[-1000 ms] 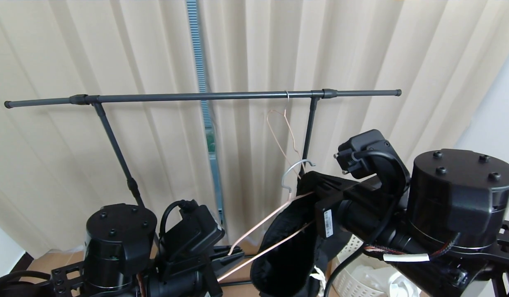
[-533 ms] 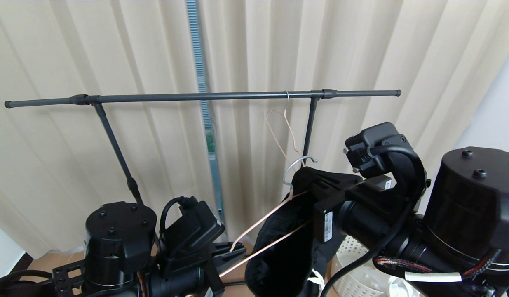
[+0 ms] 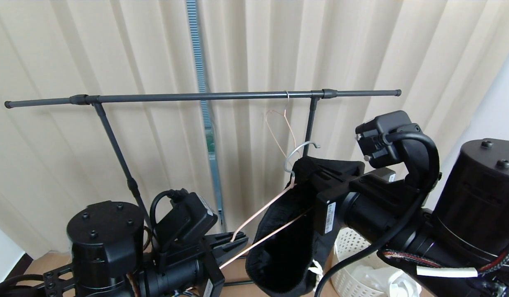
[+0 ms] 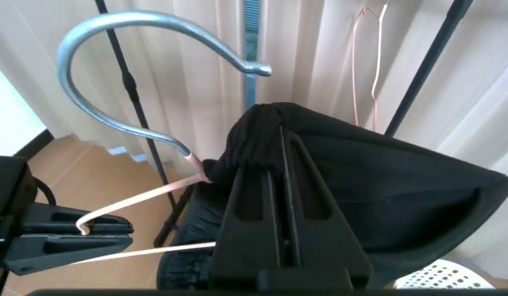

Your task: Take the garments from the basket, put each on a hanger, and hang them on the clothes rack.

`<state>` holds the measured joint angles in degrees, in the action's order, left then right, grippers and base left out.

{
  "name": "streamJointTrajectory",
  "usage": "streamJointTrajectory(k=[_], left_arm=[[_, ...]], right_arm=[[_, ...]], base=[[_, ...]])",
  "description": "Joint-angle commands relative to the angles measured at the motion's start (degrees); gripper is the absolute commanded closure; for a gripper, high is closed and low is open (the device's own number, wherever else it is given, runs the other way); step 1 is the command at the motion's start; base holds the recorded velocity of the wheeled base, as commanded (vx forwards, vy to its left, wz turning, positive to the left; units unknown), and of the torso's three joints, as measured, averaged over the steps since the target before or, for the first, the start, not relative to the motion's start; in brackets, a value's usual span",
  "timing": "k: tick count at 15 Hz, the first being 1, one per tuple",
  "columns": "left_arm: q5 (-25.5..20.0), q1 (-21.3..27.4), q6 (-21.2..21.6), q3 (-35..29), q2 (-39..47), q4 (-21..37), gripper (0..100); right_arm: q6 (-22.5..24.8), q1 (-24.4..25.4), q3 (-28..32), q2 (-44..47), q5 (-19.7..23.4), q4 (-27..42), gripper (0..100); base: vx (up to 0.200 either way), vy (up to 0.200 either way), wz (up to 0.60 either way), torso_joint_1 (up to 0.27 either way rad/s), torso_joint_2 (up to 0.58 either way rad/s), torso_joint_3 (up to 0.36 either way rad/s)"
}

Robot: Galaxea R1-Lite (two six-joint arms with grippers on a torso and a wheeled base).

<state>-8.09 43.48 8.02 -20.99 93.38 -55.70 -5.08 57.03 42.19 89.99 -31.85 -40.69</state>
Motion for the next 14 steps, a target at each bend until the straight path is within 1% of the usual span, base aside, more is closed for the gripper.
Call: streamJointTrajectory(k=[1,6,7,11,14], left_arm=[[0.01,0.02,-0.64,0.95,-0.04,-1.52,100],[0.10,-0.07,-0.81,1.74,-0.13,-2.57,100],[0.10,-0.07,-0.73,1.83,-0.13,-3.01,100],[0.10,-0.07,-0.73,1.92,-0.13,-3.19,100],[0.10,-0.07,-0.73,2.54,-0.22,-3.45,100]], right_arm=[[-0.28,-0.07,0.35,-0.17,0.04,0.09,100],[-0.28,-1.04,0.26,-0.17,-0.05,0.09,100],[-0.28,-1.57,0.26,-0.25,-0.05,0.09,0],[-0.19,-3.15,0.44,-2.01,-0.05,0.17,0],[-0.10,-3.33,0.52,-2.63,-0.05,0.26,0]], base=[[0.000,0.000,0.00,0.000,0.00,0.000],[0.000,0.000,0.00,0.000,0.00,0.000],[0.000,0.000,0.00,0.000,0.00,0.000],[0.000,0.000,0.00,0.000,0.00,0.000],[0.000,0.000,0.00,0.000,0.00,0.000]])
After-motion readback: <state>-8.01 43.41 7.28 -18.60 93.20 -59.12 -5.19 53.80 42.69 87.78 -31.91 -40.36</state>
